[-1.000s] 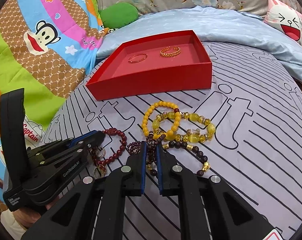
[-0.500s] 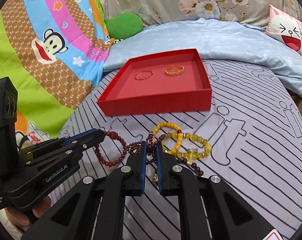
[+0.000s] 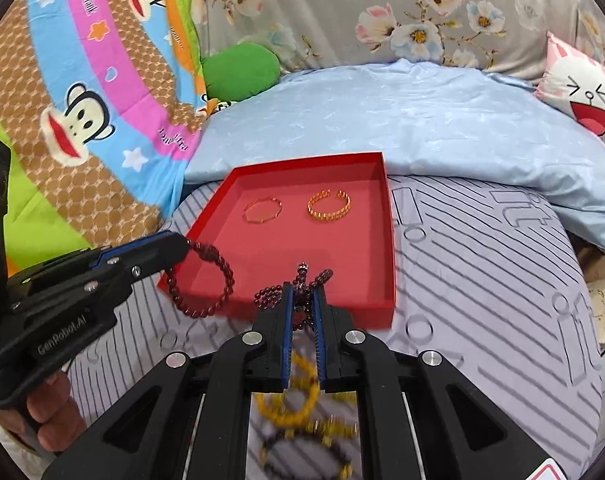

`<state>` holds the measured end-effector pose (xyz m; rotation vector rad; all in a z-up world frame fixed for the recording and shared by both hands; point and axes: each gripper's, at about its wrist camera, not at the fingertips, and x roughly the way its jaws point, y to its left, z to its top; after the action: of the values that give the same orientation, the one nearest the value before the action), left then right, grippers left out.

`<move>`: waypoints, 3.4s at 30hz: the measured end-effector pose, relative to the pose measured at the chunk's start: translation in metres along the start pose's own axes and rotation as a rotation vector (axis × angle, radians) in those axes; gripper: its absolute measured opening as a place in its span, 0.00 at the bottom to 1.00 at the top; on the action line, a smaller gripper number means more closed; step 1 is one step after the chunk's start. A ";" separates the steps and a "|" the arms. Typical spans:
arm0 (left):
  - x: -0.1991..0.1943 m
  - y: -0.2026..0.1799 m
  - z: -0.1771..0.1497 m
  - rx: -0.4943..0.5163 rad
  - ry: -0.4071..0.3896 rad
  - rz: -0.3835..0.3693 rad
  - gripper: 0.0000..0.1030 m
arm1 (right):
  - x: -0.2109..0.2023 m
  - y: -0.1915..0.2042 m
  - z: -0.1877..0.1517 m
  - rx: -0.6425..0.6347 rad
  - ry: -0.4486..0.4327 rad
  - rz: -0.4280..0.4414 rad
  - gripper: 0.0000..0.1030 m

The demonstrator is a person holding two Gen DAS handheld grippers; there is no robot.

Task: Organize jewelry
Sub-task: 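Carry the garnet bracelet to the tray with right gripper while left carries red beads, then open both grippers and withdraw them from the red tray, then lower the right gripper onto the amber bead bracelet and close on it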

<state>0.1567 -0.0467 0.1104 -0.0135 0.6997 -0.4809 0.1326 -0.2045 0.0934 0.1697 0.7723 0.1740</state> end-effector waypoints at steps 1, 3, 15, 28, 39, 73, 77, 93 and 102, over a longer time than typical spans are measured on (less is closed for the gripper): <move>0.007 0.005 0.006 -0.006 0.000 -0.005 0.07 | 0.006 -0.002 0.006 0.004 0.001 0.003 0.09; 0.020 0.015 0.018 -0.024 -0.002 -0.025 0.07 | 0.021 -0.004 0.022 0.012 0.004 0.007 0.09; 0.105 0.075 0.025 -0.131 0.099 -0.035 0.07 | 0.116 -0.004 0.055 0.027 0.114 0.030 0.09; 0.126 0.096 0.010 -0.098 0.138 0.144 0.08 | 0.143 -0.017 0.047 -0.010 0.184 -0.098 0.09; 0.106 0.093 0.009 -0.072 0.092 0.266 0.33 | 0.112 -0.013 0.045 -0.036 0.093 -0.134 0.32; -0.030 0.018 -0.125 -0.077 0.104 0.275 0.45 | -0.047 0.009 -0.106 0.036 0.045 -0.095 0.33; -0.031 0.009 -0.144 -0.068 0.130 0.263 0.46 | -0.047 0.011 -0.120 0.018 0.058 -0.125 0.33; -0.030 -0.001 -0.164 -0.094 0.150 0.215 0.46 | -0.018 0.005 -0.111 0.056 0.075 -0.091 0.29; -0.027 0.005 -0.164 -0.118 0.163 0.223 0.46 | 0.013 0.010 -0.096 0.034 0.096 -0.102 0.18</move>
<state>0.0387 -0.0065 -0.0003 -0.0071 0.8776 -0.2282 0.0730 -0.1839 0.0195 0.1546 0.8776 0.0729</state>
